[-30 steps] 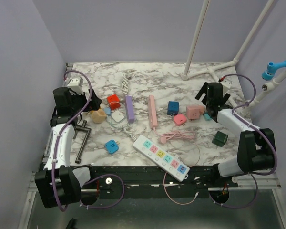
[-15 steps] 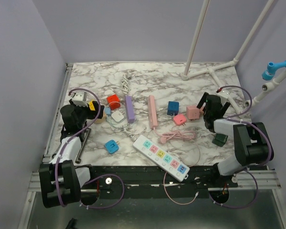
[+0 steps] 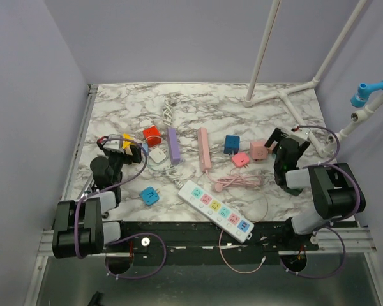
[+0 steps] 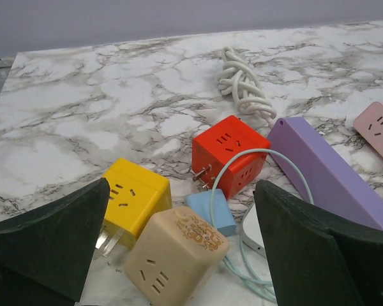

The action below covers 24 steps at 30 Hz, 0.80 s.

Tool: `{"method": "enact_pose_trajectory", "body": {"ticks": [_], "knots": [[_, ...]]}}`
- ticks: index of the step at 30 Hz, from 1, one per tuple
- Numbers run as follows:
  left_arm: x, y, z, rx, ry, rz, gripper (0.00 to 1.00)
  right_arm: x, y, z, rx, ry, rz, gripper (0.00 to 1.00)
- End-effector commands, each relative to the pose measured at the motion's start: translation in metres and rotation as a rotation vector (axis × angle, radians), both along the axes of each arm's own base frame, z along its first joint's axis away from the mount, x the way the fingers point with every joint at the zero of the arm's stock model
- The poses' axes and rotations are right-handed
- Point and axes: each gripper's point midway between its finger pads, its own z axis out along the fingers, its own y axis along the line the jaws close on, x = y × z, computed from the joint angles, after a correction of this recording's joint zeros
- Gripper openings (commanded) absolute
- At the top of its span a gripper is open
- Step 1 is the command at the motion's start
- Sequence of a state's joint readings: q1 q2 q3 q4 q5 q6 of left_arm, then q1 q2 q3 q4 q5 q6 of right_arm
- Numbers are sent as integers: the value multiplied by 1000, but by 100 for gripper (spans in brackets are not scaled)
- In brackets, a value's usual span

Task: Pull the plug off the socket
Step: Reset both arms

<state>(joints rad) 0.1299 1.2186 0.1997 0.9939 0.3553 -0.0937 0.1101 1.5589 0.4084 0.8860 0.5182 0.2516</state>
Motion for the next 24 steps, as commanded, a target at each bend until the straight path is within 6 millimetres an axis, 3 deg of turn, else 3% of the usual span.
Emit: {"method": "enact_pose_trajectory", "body": {"ticks": [1,3,5,6,8,12,24], "knots": [[3,1,20,69,-149,59,98,4,17,12,-46,-80,141,100],[11,4,20,69,-123,93,98,-3,27,18,-60,-128,205,100],[17,5,14,71,-65,105,98,-22,42,16,-87,-191,317,100],[17,5,16,70,-79,109,98,-36,44,35,-112,-310,318,100],[17,5,15,68,-71,111,99,-46,42,34,-108,-318,287,100],[18,5,17,69,-79,109,99,-8,30,9,-59,-143,197,100],[17,5,17,69,-85,110,98,-11,28,15,-60,-178,211,100]]}}
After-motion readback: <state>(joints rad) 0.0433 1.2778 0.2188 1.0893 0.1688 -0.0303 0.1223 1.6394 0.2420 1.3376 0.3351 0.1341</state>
